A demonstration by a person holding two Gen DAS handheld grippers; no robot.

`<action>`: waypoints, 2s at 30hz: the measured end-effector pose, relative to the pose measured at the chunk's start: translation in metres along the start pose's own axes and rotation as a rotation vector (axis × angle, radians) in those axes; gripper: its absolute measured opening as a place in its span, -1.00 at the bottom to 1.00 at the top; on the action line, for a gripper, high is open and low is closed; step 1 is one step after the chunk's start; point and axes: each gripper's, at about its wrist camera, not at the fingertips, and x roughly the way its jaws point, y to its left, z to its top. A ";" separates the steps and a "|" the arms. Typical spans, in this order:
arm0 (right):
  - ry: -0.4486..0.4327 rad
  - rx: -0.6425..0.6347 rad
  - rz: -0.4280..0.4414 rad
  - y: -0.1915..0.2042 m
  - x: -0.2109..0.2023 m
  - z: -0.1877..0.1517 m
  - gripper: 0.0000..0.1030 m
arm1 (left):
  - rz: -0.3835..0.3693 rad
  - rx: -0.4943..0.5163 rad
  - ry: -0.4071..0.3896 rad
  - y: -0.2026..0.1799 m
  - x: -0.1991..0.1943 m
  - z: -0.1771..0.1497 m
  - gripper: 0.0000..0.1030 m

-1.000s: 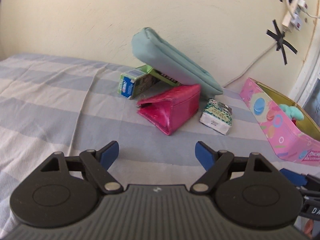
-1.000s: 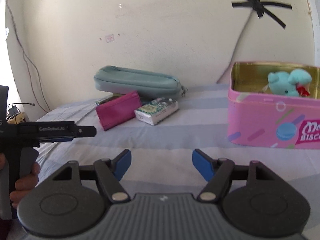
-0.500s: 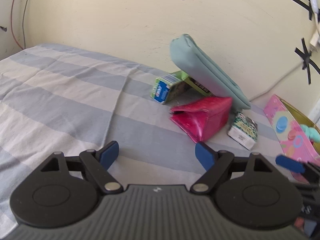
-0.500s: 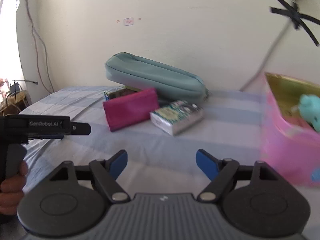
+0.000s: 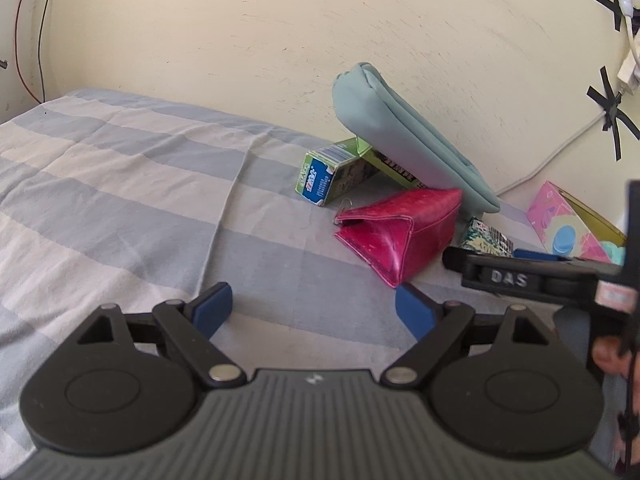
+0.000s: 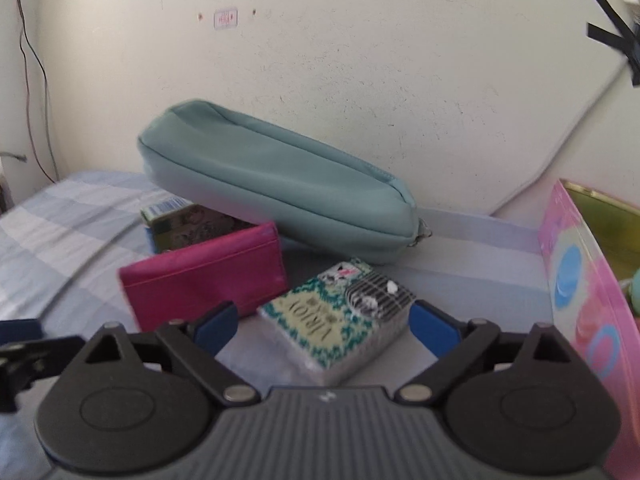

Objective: Organize objects

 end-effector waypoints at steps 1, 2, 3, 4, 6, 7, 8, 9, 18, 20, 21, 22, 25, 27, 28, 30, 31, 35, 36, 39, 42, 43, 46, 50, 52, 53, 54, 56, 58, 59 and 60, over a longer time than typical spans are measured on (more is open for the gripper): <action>0.028 0.013 -0.007 -0.002 0.005 0.002 0.85 | 0.000 -0.001 0.000 0.000 0.000 0.000 0.76; 0.058 0.036 -0.010 -0.005 0.011 0.003 0.77 | 0.000 0.000 0.000 0.000 0.000 0.000 0.76; 0.060 0.071 0.003 -0.011 0.012 0.003 0.76 | -0.001 0.000 0.001 0.000 0.000 0.000 0.77; 0.052 0.092 0.001 -0.015 0.012 0.003 0.72 | 0.000 0.002 0.001 0.000 0.000 0.000 0.77; 0.039 0.094 -0.005 -0.018 0.009 0.000 0.55 | -0.001 0.005 0.001 -0.001 0.000 -0.001 0.77; 0.036 0.093 -0.005 -0.018 0.006 -0.002 0.53 | -0.003 0.007 0.001 -0.002 0.000 -0.001 0.77; 0.033 0.090 -0.003 -0.019 0.003 -0.005 0.50 | -0.006 0.010 0.001 -0.002 0.000 -0.001 0.77; 0.033 0.088 0.001 -0.018 -0.001 -0.007 0.49 | -0.011 0.013 0.002 -0.002 0.000 -0.001 0.77; 0.041 -0.093 0.151 -0.009 -0.073 -0.058 0.51 | -0.123 0.124 0.012 -0.020 -0.003 -0.007 0.77; 0.038 -0.139 0.177 -0.009 -0.095 -0.075 0.51 | -0.141 0.152 -0.001 -0.024 -0.007 -0.010 0.77; 0.026 -0.155 0.183 -0.009 -0.107 -0.082 0.52 | -0.153 0.165 -0.004 -0.025 -0.008 -0.011 0.77; 0.030 -0.172 0.194 -0.011 -0.115 -0.087 0.52 | -0.164 0.177 -0.008 -0.027 -0.010 -0.012 0.77; 0.033 -0.214 0.205 -0.016 -0.145 -0.111 0.53 | -0.227 0.203 -0.004 -0.030 -0.013 -0.014 0.77; 0.022 -0.227 0.197 -0.022 -0.163 -0.125 0.55 | -0.300 0.210 0.013 -0.032 -0.014 -0.016 0.77; 0.013 -0.220 0.178 -0.026 -0.170 -0.132 0.57 | -0.348 0.211 0.033 -0.035 -0.014 -0.018 0.77; -0.007 -0.173 0.107 -0.039 -0.183 -0.144 0.83 | -0.427 0.230 0.075 -0.045 -0.015 -0.023 0.77; -0.013 -0.135 0.074 -0.047 -0.187 -0.151 0.87 | -0.456 0.248 0.083 -0.051 -0.018 -0.026 0.77; -0.019 0.041 0.032 -0.078 -0.202 -0.167 0.87 | -0.583 0.308 0.104 -0.082 -0.037 -0.037 0.77; -0.028 0.063 0.033 -0.082 -0.207 -0.170 0.87 | -0.613 0.313 0.113 -0.089 -0.042 -0.041 0.77; -0.046 0.054 0.031 -0.085 -0.214 -0.171 0.87 | -0.694 0.327 0.156 -0.109 -0.048 -0.051 0.77; -0.062 0.020 0.067 -0.078 -0.213 -0.166 0.87 | -0.708 0.391 0.188 -0.131 -0.048 -0.062 0.75; -0.065 0.003 0.078 -0.075 -0.212 -0.166 0.86 | -0.702 0.414 0.198 -0.137 -0.046 -0.066 0.75; -0.061 -0.053 0.078 -0.067 -0.212 -0.168 0.82 | -0.691 0.447 0.247 -0.149 -0.038 -0.072 0.71; -0.020 -0.061 0.107 -0.069 -0.201 -0.163 0.60 | -0.708 0.471 0.289 -0.157 -0.034 -0.077 0.38; -0.033 -0.055 0.124 -0.072 -0.200 -0.162 0.31 | -0.698 0.485 0.284 -0.164 -0.035 -0.075 0.31; -0.041 -0.059 0.126 -0.073 -0.200 -0.161 0.10 | -0.690 0.490 0.276 -0.168 -0.035 -0.072 0.30; -0.050 -0.052 0.123 -0.074 -0.200 -0.160 0.09 | -0.688 0.491 0.268 -0.172 -0.036 -0.067 0.26; -0.083 -0.036 0.107 -0.077 -0.201 -0.159 0.08 | -0.691 0.499 0.232 -0.183 -0.040 -0.052 0.26; -0.142 -0.031 0.078 -0.081 -0.206 -0.152 0.07 | -0.690 0.523 0.176 -0.200 -0.045 -0.036 0.26; -0.177 -0.026 0.057 -0.085 -0.209 -0.147 0.07 | -0.685 0.538 0.146 -0.210 -0.047 -0.027 0.26; -0.210 -0.016 0.038 -0.090 -0.212 -0.140 0.07 | -0.677 0.553 0.119 -0.222 -0.048 -0.019 0.26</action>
